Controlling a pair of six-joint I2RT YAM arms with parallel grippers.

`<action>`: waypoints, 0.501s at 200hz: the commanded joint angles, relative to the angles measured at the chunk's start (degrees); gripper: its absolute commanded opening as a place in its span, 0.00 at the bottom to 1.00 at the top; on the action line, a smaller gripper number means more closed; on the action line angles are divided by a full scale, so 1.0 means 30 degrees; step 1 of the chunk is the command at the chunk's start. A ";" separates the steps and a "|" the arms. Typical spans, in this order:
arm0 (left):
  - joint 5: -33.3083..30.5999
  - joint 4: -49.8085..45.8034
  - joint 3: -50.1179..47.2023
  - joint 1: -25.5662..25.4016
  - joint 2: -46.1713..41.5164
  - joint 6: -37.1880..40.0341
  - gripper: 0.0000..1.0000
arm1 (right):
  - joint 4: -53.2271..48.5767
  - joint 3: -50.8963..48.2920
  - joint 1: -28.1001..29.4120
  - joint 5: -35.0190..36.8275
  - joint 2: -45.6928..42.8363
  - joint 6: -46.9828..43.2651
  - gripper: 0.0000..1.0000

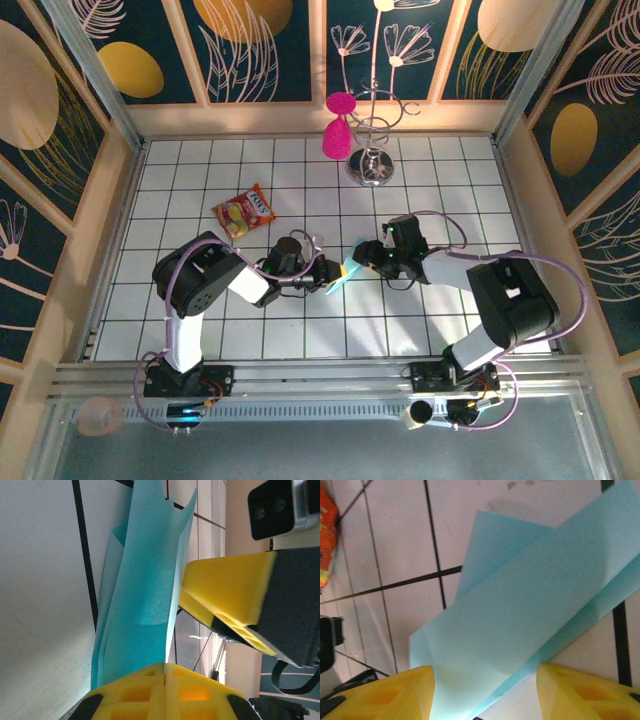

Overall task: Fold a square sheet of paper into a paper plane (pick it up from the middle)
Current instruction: Fold the wing for the fifth time at the center of the table.

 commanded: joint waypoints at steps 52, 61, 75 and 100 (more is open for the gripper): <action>-0.0247 0.0284 -0.0461 0.0199 -0.0186 0.0189 0.07 | -0.2556 0.1647 0.0681 0.2190 0.1725 -0.0095 0.53; -0.0425 -0.0172 -0.0432 0.0189 -0.0479 0.0453 0.09 | -0.2865 0.1868 0.0785 0.2468 0.1970 -0.0087 0.53; -0.0760 -0.1046 -0.0434 0.0190 -0.0987 0.1077 0.14 | -0.3379 0.2210 0.0973 0.2935 0.2297 -0.0117 0.52; -0.1419 -0.2639 -0.0515 0.0178 -0.1903 0.1906 0.19 | -0.3966 0.2677 0.1267 0.3466 0.2880 -0.0118 0.52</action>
